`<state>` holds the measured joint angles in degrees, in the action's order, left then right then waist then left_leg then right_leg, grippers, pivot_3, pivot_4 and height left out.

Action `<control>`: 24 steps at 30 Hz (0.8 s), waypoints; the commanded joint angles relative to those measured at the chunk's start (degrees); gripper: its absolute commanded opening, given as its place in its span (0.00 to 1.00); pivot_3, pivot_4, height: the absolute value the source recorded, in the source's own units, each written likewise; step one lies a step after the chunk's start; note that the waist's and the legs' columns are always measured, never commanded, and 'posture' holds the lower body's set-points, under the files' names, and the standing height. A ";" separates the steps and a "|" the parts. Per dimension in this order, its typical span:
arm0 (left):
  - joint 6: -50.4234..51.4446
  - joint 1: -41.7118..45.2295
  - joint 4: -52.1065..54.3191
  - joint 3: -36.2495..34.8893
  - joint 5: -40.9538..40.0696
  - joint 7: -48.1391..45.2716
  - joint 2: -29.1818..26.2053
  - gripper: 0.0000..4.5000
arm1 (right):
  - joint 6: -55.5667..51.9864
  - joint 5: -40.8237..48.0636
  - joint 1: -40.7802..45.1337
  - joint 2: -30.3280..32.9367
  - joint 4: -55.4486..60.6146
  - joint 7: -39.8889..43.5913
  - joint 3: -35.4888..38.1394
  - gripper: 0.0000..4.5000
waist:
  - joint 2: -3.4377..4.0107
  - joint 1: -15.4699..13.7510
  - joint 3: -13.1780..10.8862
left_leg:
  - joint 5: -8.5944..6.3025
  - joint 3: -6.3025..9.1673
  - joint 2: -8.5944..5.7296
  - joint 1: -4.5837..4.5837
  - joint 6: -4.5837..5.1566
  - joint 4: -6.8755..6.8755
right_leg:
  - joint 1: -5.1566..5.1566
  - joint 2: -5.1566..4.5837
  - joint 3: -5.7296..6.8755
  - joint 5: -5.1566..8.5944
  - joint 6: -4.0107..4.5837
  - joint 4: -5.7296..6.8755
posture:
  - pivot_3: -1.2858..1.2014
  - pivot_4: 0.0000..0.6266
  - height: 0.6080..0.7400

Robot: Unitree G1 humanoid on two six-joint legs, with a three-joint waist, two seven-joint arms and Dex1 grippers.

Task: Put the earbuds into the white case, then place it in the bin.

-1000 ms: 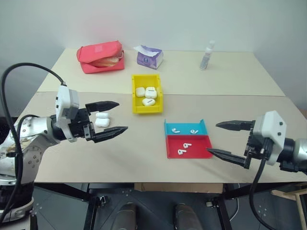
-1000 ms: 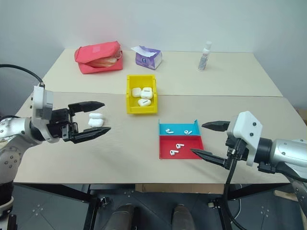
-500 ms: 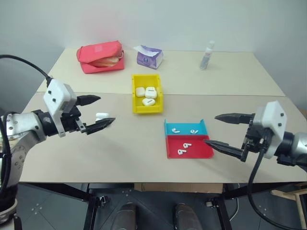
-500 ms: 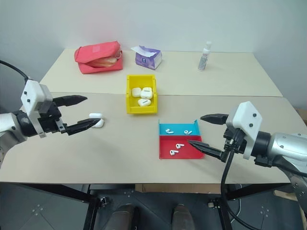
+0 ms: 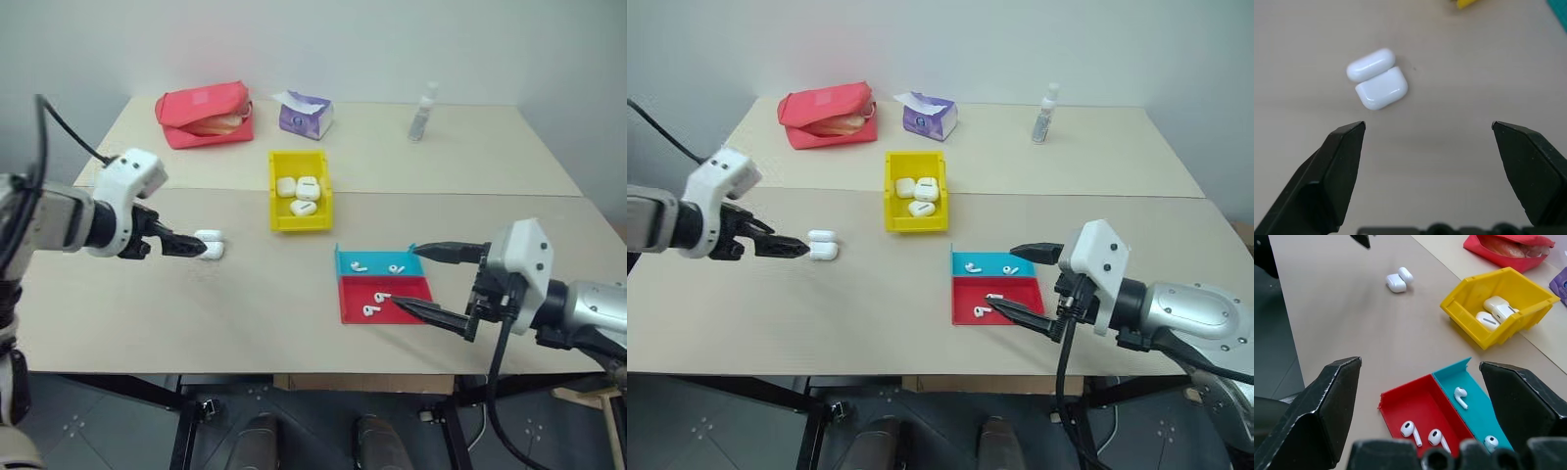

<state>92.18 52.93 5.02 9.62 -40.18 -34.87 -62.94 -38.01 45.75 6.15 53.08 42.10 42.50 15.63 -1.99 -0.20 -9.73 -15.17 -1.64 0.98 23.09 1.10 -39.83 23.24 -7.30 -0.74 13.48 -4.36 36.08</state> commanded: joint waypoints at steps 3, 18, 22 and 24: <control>0.32 8.73 -14.07 5.14 2.79 10.63 7.90 1.00 | 1.19 -0.74 2.69 -1.36 1.62 -1.06 -2.42 1.00 | -0.01 -0.20 0.00 | 0.01 0.02 -0.02 0.01 0.00 -0.03 | -0.03 0.00 0.03 0.00 0.00 0.00 | 0.52 0.24 1.00; 0.32 20.07 -39.43 3.65 12.31 22.42 24.71 1.00 | 3.36 -6.93 7.93 -7.10 1.75 -2.39 -10.63 1.00 | -0.04 -0.12 -0.02 | 0.05 0.04 -0.07 0.22 -0.05 -0.08 | 0.11 -0.01 0.11 -0.01 -0.01 0.01 | 0.52 0.24 1.00; 0.32 19.94 -41.38 1.20 15.84 23.17 27.77 1.00 | 3.37 -7.11 7.32 -7.34 2.19 -1.96 -10.01 1.00 | -0.05 -0.27 -0.03 | 0.05 0.05 -0.08 0.27 -0.06 -0.08 | 0.11 -0.02 0.14 -0.01 -0.01 0.01 | 0.52 0.24 1.00; -0.31 19.72 -42.66 -0.03 17.83 23.79 28.81 1.00 | 3.20 -7.00 7.37 -7.32 2.14 -1.75 -9.80 1.00 | -0.05 -0.27 -0.03 | 0.05 0.05 -0.08 0.26 -0.06 -0.08 | 0.11 -0.02 0.13 -0.01 -0.01 0.01 | 0.52 0.24 1.00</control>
<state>92.29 71.24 -37.10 11.21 -24.46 -11.72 -34.20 -36.27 38.64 13.21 45.70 42.35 40.67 4.69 -2.04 -0.46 -9.75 -15.12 -1.60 0.89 23.34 1.04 -39.91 23.35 -7.33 -0.61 13.46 -4.37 36.09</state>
